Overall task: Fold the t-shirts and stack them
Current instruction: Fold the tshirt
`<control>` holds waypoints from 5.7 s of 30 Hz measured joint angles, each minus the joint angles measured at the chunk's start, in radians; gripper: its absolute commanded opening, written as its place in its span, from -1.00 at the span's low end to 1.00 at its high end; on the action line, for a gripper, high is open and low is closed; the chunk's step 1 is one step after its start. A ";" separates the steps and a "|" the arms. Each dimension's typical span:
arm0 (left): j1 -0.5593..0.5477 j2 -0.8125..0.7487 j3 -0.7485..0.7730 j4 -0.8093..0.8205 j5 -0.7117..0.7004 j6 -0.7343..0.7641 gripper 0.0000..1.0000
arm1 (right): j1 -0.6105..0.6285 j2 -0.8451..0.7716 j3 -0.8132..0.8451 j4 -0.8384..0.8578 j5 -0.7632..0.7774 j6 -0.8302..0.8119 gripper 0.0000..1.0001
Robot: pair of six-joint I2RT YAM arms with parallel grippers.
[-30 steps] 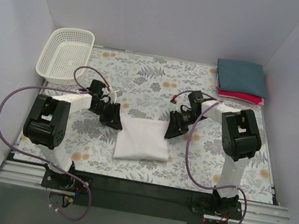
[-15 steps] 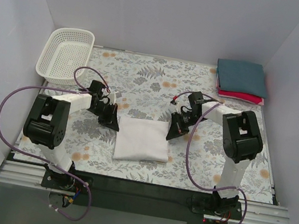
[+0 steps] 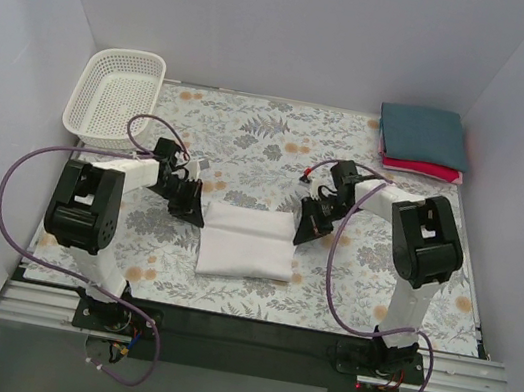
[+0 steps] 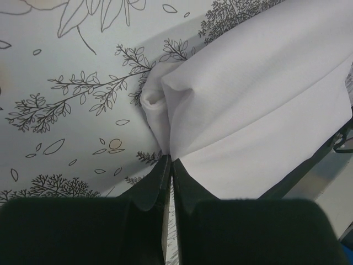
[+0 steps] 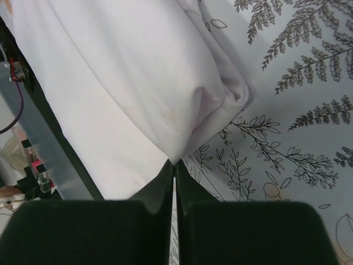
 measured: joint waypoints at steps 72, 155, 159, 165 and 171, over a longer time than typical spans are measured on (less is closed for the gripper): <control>-0.039 -0.021 0.057 -0.020 0.253 -0.105 -0.41 | 0.086 -0.061 0.042 0.103 -0.169 0.079 0.32; -0.045 0.262 0.029 -0.004 0.410 -0.121 -0.62 | -0.009 0.082 -0.185 0.462 -0.276 0.424 -0.79; -0.010 0.251 0.041 -0.066 0.409 -0.069 -0.62 | -0.030 0.063 -0.172 0.387 -0.279 0.362 -0.81; 0.003 0.203 0.194 -0.158 0.465 -0.008 -0.57 | -0.037 -0.050 0.044 0.279 -0.280 0.296 -0.66; 0.001 0.215 0.363 0.093 0.482 -0.210 -0.55 | -0.046 0.017 0.334 0.409 -0.278 0.357 -0.71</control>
